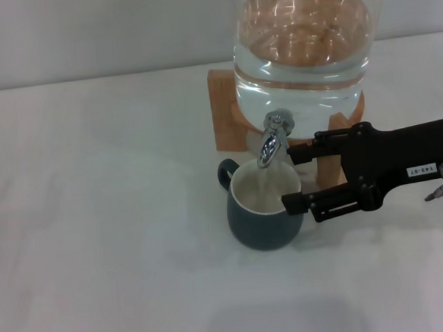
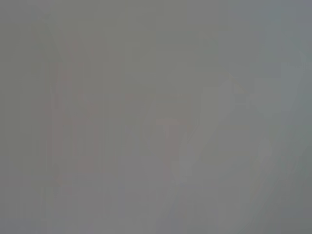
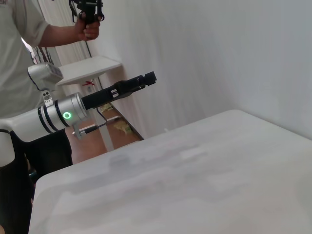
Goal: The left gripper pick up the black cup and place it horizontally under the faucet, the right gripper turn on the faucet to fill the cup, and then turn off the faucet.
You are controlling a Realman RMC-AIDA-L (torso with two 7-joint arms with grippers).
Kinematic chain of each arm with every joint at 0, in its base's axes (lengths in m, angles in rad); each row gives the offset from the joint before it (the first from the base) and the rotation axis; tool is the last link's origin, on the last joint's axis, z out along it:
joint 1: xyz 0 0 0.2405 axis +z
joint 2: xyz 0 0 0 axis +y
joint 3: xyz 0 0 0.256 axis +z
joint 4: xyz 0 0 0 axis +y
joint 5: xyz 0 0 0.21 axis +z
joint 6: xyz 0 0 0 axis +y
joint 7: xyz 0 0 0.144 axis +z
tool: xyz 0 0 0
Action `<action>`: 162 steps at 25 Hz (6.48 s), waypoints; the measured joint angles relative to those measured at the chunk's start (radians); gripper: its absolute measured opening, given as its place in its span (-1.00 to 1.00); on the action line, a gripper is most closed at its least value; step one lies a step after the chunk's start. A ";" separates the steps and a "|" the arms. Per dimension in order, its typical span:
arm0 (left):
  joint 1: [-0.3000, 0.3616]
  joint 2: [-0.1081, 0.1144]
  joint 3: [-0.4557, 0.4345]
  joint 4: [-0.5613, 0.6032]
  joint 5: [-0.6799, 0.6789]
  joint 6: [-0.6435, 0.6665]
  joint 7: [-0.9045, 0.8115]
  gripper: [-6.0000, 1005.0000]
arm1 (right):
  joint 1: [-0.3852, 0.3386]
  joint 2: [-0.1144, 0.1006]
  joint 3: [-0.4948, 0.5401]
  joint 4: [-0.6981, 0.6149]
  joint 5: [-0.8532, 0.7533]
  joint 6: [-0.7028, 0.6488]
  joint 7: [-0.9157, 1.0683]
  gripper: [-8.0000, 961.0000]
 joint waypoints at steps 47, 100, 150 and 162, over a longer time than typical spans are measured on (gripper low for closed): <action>0.006 -0.008 0.000 0.009 0.000 -0.011 0.004 0.21 | -0.015 0.000 -0.152 -0.034 0.105 -0.001 0.001 0.75; 0.017 -0.009 0.000 0.009 0.000 -0.024 0.008 0.21 | -0.035 -0.005 -0.167 -0.041 0.027 -0.199 0.040 0.75; 0.043 -0.011 -0.060 0.004 -0.006 -0.028 0.058 0.21 | -0.188 -0.002 0.320 0.013 0.292 0.150 -0.154 0.75; 0.056 -0.011 -0.077 -0.003 -0.101 -0.021 0.136 0.21 | -0.145 -0.002 0.761 0.703 0.367 0.122 -0.669 0.75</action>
